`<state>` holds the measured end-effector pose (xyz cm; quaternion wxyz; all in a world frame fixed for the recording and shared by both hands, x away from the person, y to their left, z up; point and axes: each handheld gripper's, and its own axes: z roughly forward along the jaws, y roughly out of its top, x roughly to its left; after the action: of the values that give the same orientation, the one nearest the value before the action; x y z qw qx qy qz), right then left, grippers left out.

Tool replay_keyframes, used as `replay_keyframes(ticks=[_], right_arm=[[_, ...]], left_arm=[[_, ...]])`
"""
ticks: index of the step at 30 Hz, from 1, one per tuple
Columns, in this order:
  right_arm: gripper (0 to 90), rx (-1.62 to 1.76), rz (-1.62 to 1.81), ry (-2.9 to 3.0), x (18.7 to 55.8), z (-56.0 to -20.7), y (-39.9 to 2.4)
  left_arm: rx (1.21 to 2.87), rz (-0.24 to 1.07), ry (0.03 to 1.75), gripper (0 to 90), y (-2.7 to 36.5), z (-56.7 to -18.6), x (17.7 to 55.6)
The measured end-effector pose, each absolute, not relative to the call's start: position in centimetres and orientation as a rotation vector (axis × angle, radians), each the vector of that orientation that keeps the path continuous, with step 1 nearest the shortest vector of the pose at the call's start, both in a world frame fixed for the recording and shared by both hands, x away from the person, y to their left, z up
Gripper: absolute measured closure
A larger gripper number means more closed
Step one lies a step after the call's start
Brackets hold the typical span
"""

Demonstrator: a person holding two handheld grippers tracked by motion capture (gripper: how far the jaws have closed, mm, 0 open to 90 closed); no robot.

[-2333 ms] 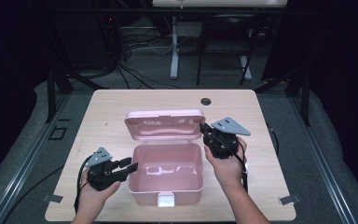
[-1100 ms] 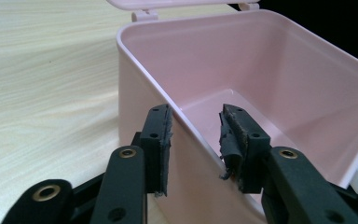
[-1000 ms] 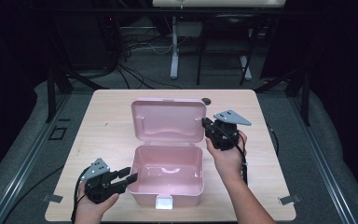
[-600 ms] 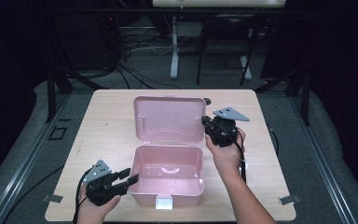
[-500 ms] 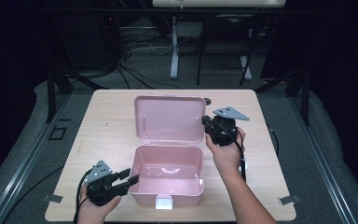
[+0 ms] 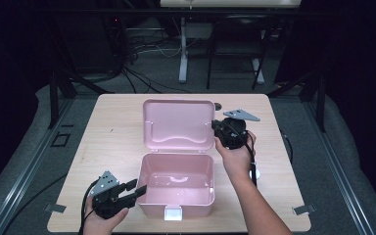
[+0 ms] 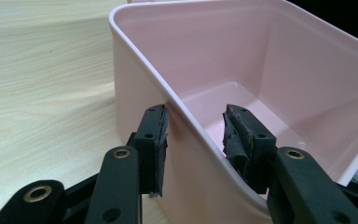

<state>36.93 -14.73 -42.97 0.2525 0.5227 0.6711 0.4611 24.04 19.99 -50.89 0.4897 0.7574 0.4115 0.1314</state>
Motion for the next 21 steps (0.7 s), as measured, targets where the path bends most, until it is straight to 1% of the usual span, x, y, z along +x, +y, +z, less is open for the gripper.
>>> replay_keyframes(ticks=[21], right_arm=[[86.9,1.535,1.230,1.862,38.8,-43.5,-14.9]], left_arm=[[1.822,0.310,1.004,59.2,20.0,-51.0,23.9]])
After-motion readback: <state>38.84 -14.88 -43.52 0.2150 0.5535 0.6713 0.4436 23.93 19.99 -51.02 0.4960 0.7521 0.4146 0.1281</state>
